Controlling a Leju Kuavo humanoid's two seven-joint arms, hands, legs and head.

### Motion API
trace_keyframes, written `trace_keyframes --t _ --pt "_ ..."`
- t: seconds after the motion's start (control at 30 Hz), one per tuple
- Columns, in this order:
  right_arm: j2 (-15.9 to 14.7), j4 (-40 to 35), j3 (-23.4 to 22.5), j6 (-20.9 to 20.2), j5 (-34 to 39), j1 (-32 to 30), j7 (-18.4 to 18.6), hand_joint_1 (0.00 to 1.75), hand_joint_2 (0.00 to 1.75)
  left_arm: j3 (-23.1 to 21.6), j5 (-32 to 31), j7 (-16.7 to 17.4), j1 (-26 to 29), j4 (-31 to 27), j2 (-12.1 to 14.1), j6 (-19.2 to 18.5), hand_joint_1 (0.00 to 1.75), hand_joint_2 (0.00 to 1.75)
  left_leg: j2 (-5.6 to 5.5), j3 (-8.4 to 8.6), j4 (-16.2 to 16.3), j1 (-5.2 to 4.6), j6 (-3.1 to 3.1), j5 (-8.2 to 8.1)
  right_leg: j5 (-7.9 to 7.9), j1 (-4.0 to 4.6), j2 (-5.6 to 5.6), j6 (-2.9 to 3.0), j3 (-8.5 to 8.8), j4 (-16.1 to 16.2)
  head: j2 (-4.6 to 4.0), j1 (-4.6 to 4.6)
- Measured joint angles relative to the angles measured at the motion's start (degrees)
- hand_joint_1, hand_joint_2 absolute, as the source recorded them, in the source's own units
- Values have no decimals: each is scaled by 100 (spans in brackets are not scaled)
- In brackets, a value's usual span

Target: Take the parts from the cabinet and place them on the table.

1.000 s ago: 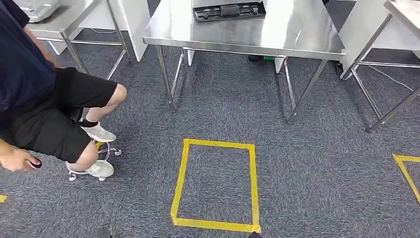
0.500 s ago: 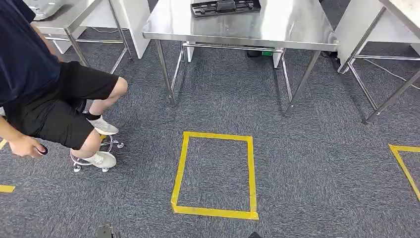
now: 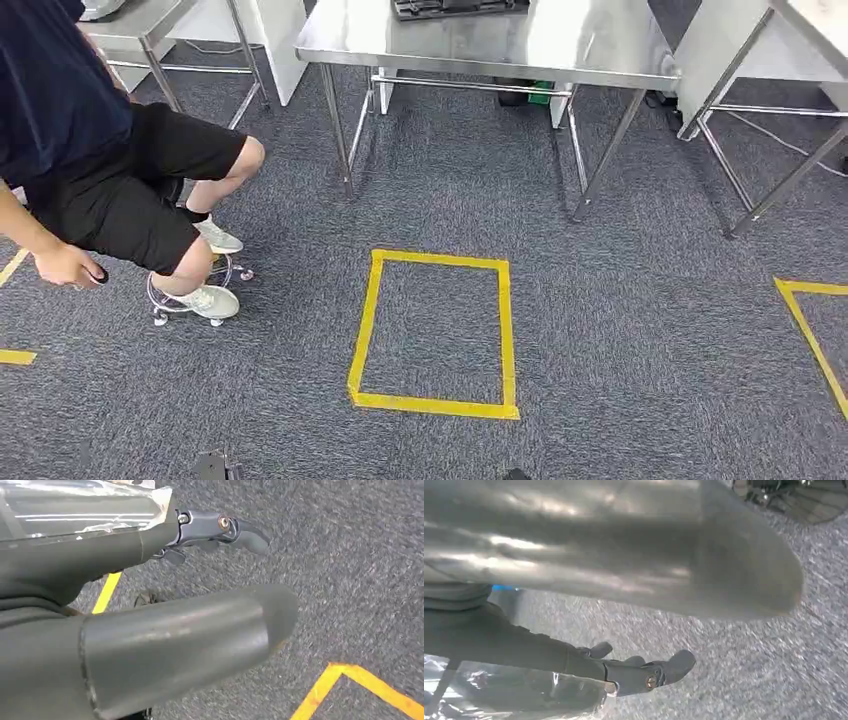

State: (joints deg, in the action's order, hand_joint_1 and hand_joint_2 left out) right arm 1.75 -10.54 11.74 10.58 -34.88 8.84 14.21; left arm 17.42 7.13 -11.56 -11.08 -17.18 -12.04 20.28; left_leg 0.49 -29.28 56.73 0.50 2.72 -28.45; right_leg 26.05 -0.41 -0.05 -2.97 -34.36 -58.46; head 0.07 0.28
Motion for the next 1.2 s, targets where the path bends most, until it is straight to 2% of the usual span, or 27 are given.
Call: trace_keyframes --t 0.03,0.1,0.13,0.17,0.2,0.27,0.3,0.33,0.37,0.47,0.5,0.53,0.57,0.63,0.67,0.7,0.77,0.8,0.83,0.87,0.97,1.0,1.03,1.07,1.13,1.17,1.2 --pt "11 0 -4 4 0 -5 -2 0 0 -2 -15 2 -2 -2 0 0 0 0 18 -43 0 3 50 33 203 -1 3 31 -135 -304 0 44" --pt "9 0 -26 11 0 -9 -7 0 0 -15 -22 15 4 -2 -15 2 0 0 96 -136 4 -10 72 90 649 -15 3 41 -547 -1298 0 42" --pt "7 0 -41 15 9 -24 -7 0 0 -18 -26 26 5 -2 -15 -4 0 0 134 -170 5 -12 72 114 778 -19 3 16 -679 -1665 -2 50" --pt "4 0 -48 22 13 -44 -9 0 0 -18 -28 35 5 -2 -15 -9 0 0 170 -195 7 -11 61 134 794 -32 3 -29 -684 -1769 0 44" --pt "2 0 -59 26 22 -62 -9 0 0 -20 -29 39 6 -2 -15 -9 0 0 212 -207 11 -8 50 143 735 -46 0 -78 -546 -1598 0 53" --pt "-4 0 -90 57 22 -69 -17 0 0 -24 -26 52 4 -2 -31 -18 0 0 305 -202 15 2 30 152 379 -87 -68 -209 71 -569 0 48" --pt "-6 0 -94 72 6 -56 -18 0 0 -29 -20 52 -2 -2 -35 -24 0 0 349 -191 26 -9 2 154 198 -94 -280 -253 432 56 0 50" --pt "11 0 -94 74 -2 -30 -20 0 0 -31 -18 55 -5 -2 -33 -24 0 0 391 -206 41 -57 -39 148 236 -49 -379 -175 480 210 0 55" --pt "9 0 -94 81 -4 -28 -20 0 0 -33 -18 55 -9 -2 -33 -20 0 0 435 -211 44 -66 -70 156 187 -29 -283 -89 473 219 0 33" --pt "11 2 -98 83 -7 -74 -20 0 0 -42 -11 57 -15 -2 -39 -9 0 0 530 -204 35 -49 -145 184 152 -32 -164 13 375 203 0 44" --pt "13 2 -98 83 -9 -75 -18 0 0 -54 -11 57 -26 -2 -37 -9 0 0 375 -243 104 -6 -219 96 114 -127 -107 78 422 223 0 40" --pt "7 2 -100 83 -13 -59 -15 0 0 -61 -11 57 -28 -2 -37 -9 0 0 155 -325 304 -2 -235 -91 90 -111 -67 121 400 219 0 31" --pt "9 0 -103 81 -33 -44 -15 0 0 -61 11 57 -24 -2 -37 0 0 0 27 -494 731 4 -240 -367 66 -108 -23 169 374 219 0 29" --pt "18 2 -103 57 -83 -32 -15 0 0 -61 71 57 -11 0 -31 28 0 0 -42 -917 1692 6 -255 -777 38 -84 91 202 321 214 -2 26" --pt "20 2 -103 48 -109 -40 -11 0 0 -61 98 57 -6 0 -28 35 0 0 -43 -1015 1916 6 -258 -805 31 -79 147 200 311 213 0 29" --pt "18 2 -103 18 -133 -44 2 0 0 -57 109 50 -1 0 -22 50 0 0 -43 -977 1854 10 -250 -701 20 -79 216 210 309 207 0 29" --pt "20 2 -103 -13 -186 -28 17 0 0 -55 164 29 -3 0 -11 72 0 0 -89 -548 1019 33 -229 -200 12 -89 363 195 313 186 0 29" --pt "31 2 -102 -37 -208 -9 22 0 0 -55 186 9 -4 0 -2 74 0 0 -224 -272 474 60 -221 43 10 -92 438 188 309 161 -2 29" --pt "35 2 -103 -39 -223 11 24 0 0 -55 203 -4 -5 0 2 76 0 0 -565 -150 213 94 -222 3 10 -68 486 170 269 130 0 33" --pt "39 0 -100 -39 -238 50 33 0 0 -55 203 -15 -4 0 2 79 0 0 -578 -161 131 101 -234 -12 3 -28 545 129 209 85 0 44" --pt "39 2 -100 -42 -256 41 46 0 0 -46 221 -31 -7 0 7 90 0 0 -390 -196 140 25 -126 45 -99 -91 731 -23 92 155 0 35" --pt "24 2 -100 -42 -269 41 61 0 0 -44 232 -39 -14 -2 2 85 0 0 -296 -191 79 81 -59 96 -79 -79 679 -45 44 110 0 39" --pt "42 2 -100 -42 -278 42 61 0 0 -42 249 -44 -21 -2 2 83 0 0 -246 -188 65 55 -36 112 19 -64 369 -39 -37 -43 0 42" --pt "50 0 -98 -46 -295 66 63 0 0 -42 262 -50 -17 0 4 76 0 0 -150 -204 66 50 0 117 225 -55 176 -17 -218 -401 0 105" --pt "57 2 -96 -50 -310 101 63 0 0 -31 273 -55 2 0 13 66 0 0 31 -239 69 21 8 122 613 -60 80 -1 -636 -1315 0 107" --pt "61 2 -96 -57 -317 96 65 0 0 -16 280 -59 8 0 24 55 0 0 129 -254 73 18 8 122 720 -67 71 -28 -780 -1682 0 118" --pt "61 2 -96 -68 -317 82 72 0 0 -11 282 -68 12 0 24 44 0 0 195 -256 74 18 8 123 699 -76 65 -68 -747 -1684 0 112"
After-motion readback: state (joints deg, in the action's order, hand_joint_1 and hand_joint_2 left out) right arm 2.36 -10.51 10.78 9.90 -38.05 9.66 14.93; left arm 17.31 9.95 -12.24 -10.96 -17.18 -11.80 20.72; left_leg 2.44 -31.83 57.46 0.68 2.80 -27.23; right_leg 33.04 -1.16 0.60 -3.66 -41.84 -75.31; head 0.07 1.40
